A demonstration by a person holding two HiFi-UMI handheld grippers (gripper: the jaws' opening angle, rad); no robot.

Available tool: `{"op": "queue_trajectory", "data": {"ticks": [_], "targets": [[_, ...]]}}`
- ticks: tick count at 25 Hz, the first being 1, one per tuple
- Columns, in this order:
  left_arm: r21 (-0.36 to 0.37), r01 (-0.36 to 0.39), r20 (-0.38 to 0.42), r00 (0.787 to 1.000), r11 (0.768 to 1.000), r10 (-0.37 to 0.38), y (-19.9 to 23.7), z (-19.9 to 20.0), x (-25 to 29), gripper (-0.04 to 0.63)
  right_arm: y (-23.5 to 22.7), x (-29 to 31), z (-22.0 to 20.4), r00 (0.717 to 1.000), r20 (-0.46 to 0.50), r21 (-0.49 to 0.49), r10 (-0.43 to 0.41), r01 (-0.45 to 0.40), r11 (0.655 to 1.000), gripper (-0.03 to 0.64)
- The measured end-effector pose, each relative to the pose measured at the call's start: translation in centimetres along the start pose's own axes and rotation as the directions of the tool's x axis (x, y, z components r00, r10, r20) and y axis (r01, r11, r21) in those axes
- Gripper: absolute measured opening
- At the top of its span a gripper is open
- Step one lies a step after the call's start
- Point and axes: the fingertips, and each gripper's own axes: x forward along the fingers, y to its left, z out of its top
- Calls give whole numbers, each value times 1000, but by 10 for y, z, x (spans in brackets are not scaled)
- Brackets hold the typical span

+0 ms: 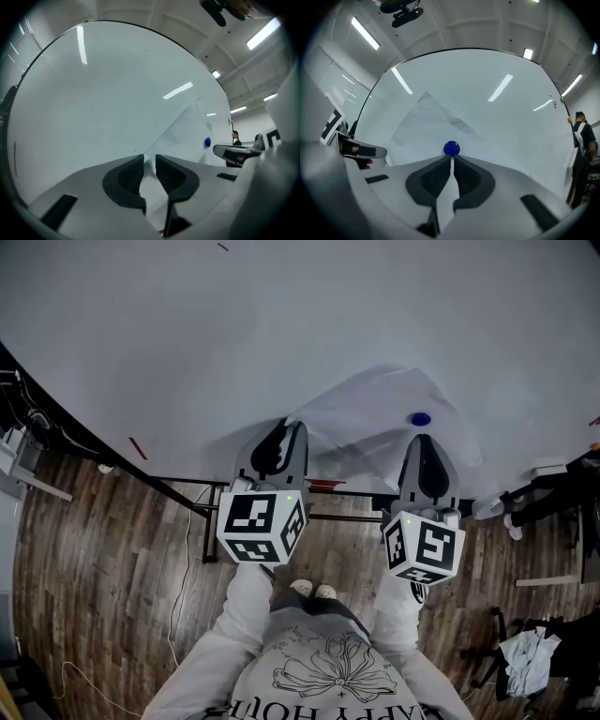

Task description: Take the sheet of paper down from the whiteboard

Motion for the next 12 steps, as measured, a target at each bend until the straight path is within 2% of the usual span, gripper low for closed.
{"op": "queue_trajectory", "data": {"ticks": [12], "targets": [[-23,-40,6,999,999,40,6,1,-3,11,3,0,6,1000,10,-24,10,-10,1000,5]]}}
